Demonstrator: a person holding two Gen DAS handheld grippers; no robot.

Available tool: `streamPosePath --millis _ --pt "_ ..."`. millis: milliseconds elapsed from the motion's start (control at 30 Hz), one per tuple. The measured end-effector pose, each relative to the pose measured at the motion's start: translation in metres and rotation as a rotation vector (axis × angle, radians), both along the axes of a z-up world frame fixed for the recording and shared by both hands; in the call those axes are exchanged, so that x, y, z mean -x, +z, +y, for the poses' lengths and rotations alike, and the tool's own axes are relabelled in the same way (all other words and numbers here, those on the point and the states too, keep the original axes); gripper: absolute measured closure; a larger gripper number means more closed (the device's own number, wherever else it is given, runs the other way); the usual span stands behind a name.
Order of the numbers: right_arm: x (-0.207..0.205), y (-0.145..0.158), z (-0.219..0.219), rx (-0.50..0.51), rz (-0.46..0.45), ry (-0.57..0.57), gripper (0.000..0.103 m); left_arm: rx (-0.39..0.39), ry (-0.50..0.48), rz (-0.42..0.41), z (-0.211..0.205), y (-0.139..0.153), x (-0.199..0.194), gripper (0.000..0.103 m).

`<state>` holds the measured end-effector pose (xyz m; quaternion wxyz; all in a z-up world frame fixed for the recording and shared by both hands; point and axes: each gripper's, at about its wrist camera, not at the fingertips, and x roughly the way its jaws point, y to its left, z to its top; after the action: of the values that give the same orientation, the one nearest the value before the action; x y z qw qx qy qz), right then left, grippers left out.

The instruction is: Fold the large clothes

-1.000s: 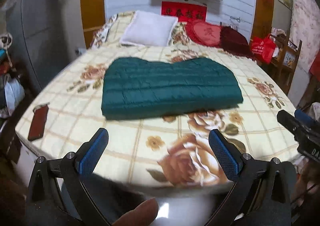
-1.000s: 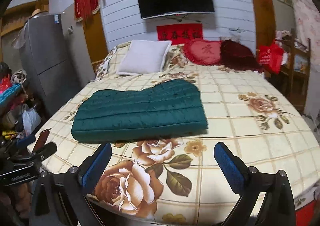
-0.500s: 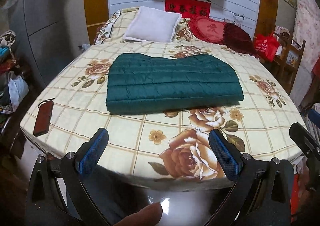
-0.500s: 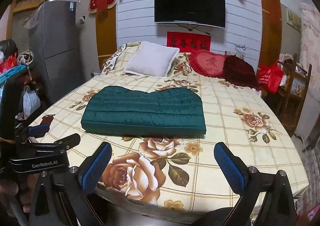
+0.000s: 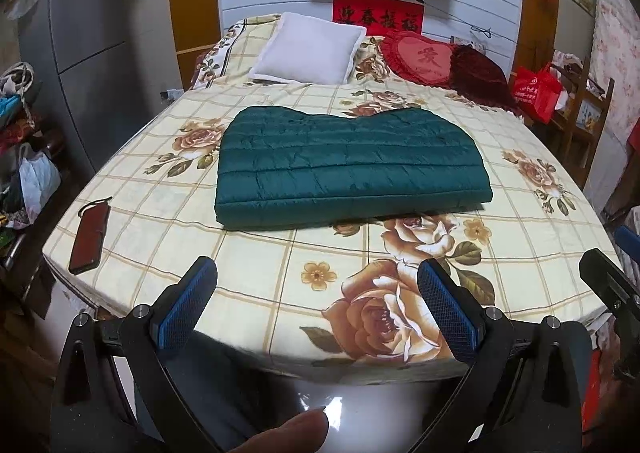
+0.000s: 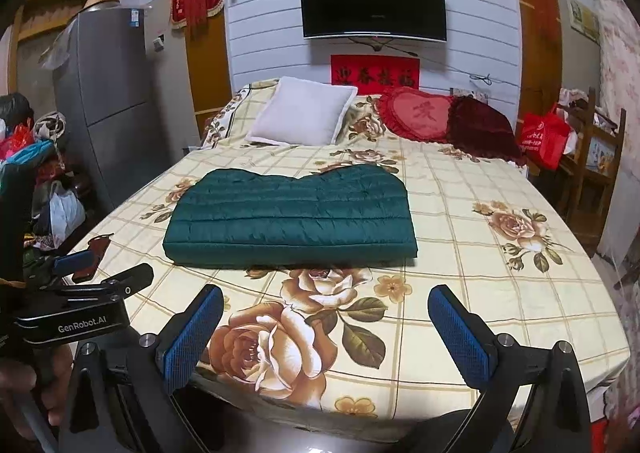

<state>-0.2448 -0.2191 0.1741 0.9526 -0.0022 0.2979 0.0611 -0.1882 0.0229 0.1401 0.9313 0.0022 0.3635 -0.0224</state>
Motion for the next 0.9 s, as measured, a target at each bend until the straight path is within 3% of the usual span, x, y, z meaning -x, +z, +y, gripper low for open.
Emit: streamPosePath --millis 900 --pt "-0.0005 0.0003 0.0024 -0.002 0.002 0.016 0.001 -0.008 0.000 0.006 -0.0010 -0.0027 -0.0020 0.002"
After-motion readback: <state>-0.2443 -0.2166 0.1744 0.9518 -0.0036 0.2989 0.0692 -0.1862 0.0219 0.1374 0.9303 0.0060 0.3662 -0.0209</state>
